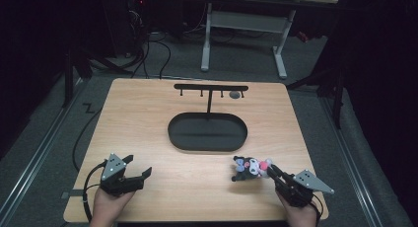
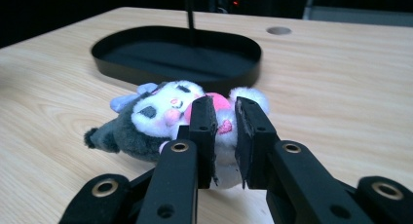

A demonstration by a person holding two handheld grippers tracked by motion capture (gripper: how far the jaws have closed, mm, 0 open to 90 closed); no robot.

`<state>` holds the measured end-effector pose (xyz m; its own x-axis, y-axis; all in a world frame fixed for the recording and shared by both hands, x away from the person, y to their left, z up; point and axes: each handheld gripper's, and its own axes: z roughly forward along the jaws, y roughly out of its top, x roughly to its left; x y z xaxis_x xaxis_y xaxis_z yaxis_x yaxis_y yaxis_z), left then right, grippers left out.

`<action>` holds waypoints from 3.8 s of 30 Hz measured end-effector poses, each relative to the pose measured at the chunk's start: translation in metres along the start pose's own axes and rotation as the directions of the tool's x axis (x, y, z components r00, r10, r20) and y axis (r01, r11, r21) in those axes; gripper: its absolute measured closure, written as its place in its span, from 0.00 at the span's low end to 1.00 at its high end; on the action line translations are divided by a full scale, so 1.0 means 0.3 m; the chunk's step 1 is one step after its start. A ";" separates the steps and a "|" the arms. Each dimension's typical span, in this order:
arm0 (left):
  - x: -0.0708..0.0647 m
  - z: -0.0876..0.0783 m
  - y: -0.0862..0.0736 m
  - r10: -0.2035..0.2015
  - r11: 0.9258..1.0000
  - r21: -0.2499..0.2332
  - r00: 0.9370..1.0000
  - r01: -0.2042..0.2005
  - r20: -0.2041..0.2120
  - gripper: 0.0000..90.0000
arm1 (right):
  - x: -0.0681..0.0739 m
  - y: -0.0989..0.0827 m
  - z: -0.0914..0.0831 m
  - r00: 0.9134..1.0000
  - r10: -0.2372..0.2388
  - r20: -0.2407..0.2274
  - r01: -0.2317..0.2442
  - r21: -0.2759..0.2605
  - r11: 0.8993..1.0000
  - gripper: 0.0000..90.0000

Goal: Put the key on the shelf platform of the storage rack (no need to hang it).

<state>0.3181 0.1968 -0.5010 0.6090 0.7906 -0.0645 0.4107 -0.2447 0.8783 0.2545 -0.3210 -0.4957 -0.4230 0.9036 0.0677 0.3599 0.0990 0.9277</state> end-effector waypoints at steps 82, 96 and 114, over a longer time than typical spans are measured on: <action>0.020 0.013 -0.009 0.017 1.000 0.008 1.000 -0.017 0.025 0.16 | -0.089 0.104 0.044 0.998 -0.061 0.008 0.042 0.626 0.778 0.17; 0.019 0.008 -0.010 0.032 0.999 0.013 0.999 -0.033 0.035 0.16 | -0.052 0.162 0.087 0.993 -0.108 -0.036 0.099 0.737 0.668 0.00; 0.034 -0.010 -0.025 0.013 1.000 0.015 0.999 -0.014 0.038 0.16 | 0.034 0.219 0.148 0.960 -0.215 -0.177 0.269 0.787 0.555 0.01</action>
<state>0.3192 0.2085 -0.5069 0.6395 0.7655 -0.0706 0.4123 -0.2640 0.8720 0.3107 -0.2866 -0.4504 -0.6308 0.7728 -0.0698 0.7404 0.6264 0.2438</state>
